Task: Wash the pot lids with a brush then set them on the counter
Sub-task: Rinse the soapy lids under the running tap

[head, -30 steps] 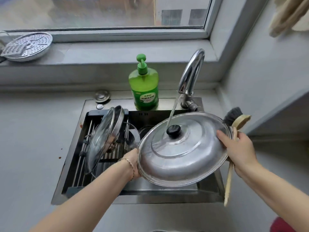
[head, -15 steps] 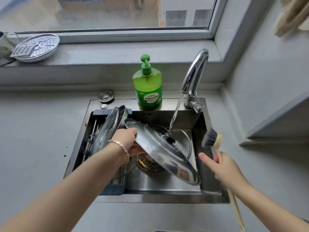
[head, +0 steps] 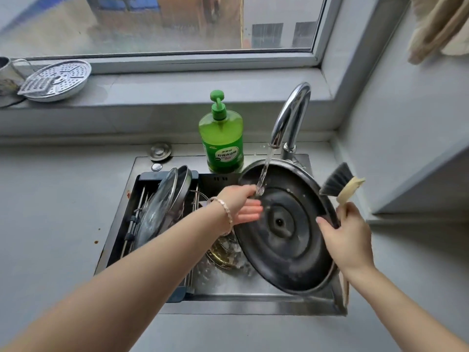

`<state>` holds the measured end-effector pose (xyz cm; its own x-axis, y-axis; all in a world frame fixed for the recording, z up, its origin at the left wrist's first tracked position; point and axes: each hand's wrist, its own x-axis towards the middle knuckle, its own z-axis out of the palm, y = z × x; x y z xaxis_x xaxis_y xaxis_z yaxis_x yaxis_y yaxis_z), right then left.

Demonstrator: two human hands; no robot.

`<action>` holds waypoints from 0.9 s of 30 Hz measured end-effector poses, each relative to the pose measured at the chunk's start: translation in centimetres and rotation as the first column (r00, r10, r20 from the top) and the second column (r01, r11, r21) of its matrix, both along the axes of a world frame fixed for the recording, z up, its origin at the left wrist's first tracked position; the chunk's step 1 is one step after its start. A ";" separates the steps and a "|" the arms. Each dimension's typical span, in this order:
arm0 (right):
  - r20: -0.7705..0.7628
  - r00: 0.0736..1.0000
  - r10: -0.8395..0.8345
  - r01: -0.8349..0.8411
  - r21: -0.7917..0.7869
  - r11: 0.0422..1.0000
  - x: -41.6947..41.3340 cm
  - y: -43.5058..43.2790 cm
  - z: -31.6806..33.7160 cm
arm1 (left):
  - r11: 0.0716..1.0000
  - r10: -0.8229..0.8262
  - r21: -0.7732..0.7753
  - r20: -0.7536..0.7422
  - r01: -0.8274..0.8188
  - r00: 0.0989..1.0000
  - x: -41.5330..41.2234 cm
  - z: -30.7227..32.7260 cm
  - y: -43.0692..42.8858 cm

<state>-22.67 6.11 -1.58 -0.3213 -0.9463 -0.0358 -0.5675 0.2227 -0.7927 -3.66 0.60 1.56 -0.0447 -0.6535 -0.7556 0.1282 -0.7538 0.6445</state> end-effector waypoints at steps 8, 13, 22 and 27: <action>0.273 0.915 -0.295 0.239 0.222 0.945 -3.5 0.9 -3.3 | 0.945 -0.094 0.327 0.208 0.022 0.974 4.5 -7.5 5.7; 0.599 0.650 -0.468 0.195 0.464 0.864 -2.9 1.6 -5.1 | 0.962 0.112 0.255 -0.038 -0.098 0.993 6.5 -6.6 5.8; 0.674 0.617 -0.406 -0.031 0.537 0.843 2.7 0.3 -7.5 | 0.969 0.166 -0.233 0.362 -0.083 0.917 9.5 0.4 4.6; 0.642 0.704 -0.303 -0.093 0.506 0.857 4.3 0.1 -7.7 | 0.913 0.100 -0.344 0.712 0.220 0.695 8.9 5.2 3.5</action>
